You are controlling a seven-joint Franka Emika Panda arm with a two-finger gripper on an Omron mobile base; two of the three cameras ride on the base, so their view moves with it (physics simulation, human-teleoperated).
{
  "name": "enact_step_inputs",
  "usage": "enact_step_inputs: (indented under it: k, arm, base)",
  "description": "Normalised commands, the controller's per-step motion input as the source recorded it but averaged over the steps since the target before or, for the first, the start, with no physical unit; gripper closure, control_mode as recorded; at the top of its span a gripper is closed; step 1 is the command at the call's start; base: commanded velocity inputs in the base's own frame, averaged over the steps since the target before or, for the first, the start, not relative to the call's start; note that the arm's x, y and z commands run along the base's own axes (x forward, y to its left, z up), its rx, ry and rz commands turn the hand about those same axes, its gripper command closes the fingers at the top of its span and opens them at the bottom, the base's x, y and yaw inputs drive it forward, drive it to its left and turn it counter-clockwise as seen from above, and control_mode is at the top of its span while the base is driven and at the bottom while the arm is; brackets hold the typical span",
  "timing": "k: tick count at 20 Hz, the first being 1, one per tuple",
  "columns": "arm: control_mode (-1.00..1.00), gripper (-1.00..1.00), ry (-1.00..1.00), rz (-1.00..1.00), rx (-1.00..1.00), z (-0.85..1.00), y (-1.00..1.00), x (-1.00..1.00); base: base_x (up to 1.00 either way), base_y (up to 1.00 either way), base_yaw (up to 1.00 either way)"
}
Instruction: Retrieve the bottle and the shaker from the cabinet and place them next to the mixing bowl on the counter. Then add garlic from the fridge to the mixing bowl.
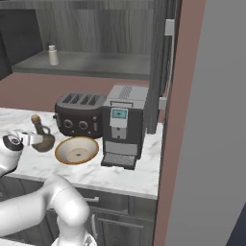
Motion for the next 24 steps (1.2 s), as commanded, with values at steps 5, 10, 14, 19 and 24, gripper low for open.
enact_step_inputs:
  k: [5,10,14,19,24]
  arm:
    - [-1.00,-1.00,0.00,0.19,0.00,0.00,0.00,-0.05]
    - [-1.00,-1.00,-0.03,0.17,0.00,0.00,0.00,-0.41]
    - [-1.00,-1.00,-0.03,0.13,0.00,0.00,0.00,-0.28]
    - [-1.00,-1.00,-0.02,0.11,0.00,0.12,0.00,-0.35]
    - [-1.00,-1.00,-0.08,0.06,0.01,0.67,0.00,-0.30]
  base:
    - [0.00,0.00,0.00]
    - [0.00,0.00,0.00]
    - [0.00,0.00,0.00]
    - [0.00,0.00,0.00]
    - [0.00,0.00,0.00]
